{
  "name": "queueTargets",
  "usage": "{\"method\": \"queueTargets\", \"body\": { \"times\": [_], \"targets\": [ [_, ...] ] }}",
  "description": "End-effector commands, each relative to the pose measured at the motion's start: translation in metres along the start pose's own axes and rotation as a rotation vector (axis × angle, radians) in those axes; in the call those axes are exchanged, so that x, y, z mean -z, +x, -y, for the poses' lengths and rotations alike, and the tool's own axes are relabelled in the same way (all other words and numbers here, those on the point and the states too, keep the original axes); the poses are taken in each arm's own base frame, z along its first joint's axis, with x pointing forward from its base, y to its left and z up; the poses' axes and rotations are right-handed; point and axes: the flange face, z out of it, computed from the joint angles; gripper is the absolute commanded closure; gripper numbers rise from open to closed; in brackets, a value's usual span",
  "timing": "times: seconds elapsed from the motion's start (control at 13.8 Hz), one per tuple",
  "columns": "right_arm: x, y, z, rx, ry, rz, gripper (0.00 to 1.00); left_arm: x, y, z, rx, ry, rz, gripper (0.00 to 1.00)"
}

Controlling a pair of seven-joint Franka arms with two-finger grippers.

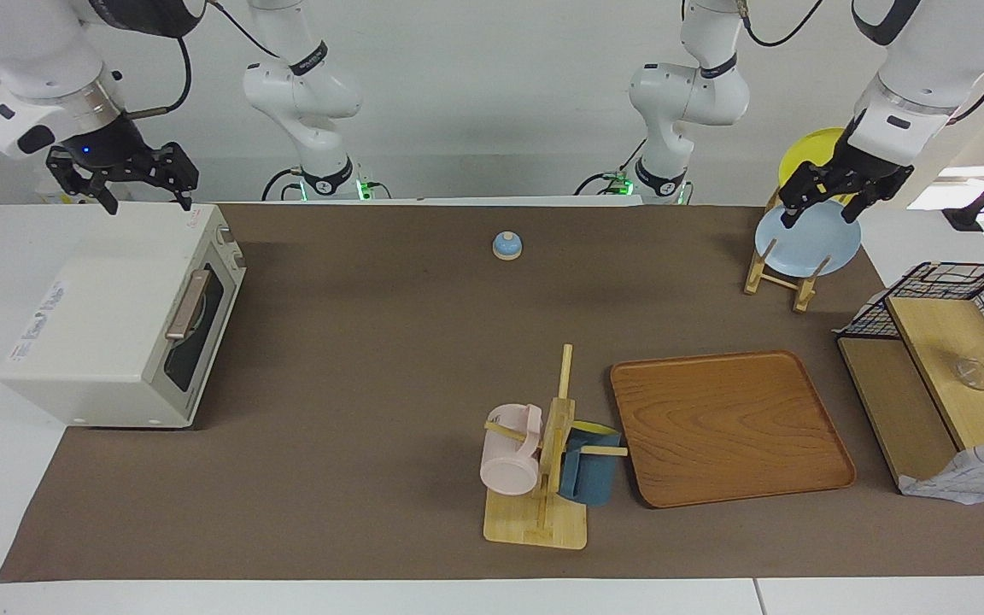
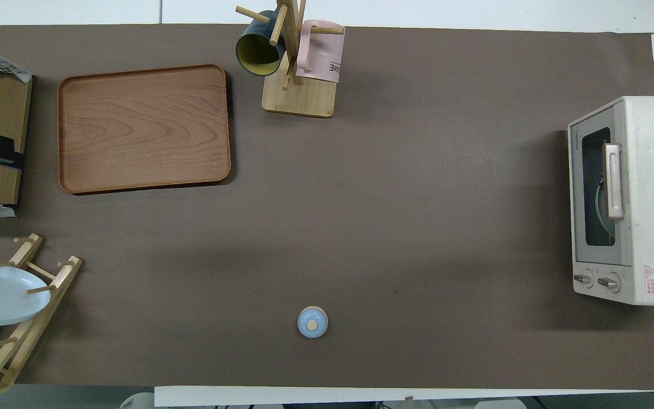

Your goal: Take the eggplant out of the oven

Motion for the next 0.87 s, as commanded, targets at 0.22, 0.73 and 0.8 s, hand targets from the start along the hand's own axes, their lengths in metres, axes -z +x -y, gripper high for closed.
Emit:
{"method": "queueTargets", "body": {
  "times": [0.22,0.73,0.8],
  "targets": [
    [0.004,-0.001,0.003,-0.004,0.014,-0.005,0.0,0.004,-0.006,0.016,0.018,0.01,0.013,0.0],
    [-0.109,0.039,0.023,0.11,0.015,-0.036,1.0,0.004,-0.005,0.015,0.016,0.01,0.012,0.0],
    [-0.119,0.043,0.022,0.102,0.013,-0.016,1.0,0.004,-0.005,0.015,0.014,0.01,0.012,0.0]
  ]
}}
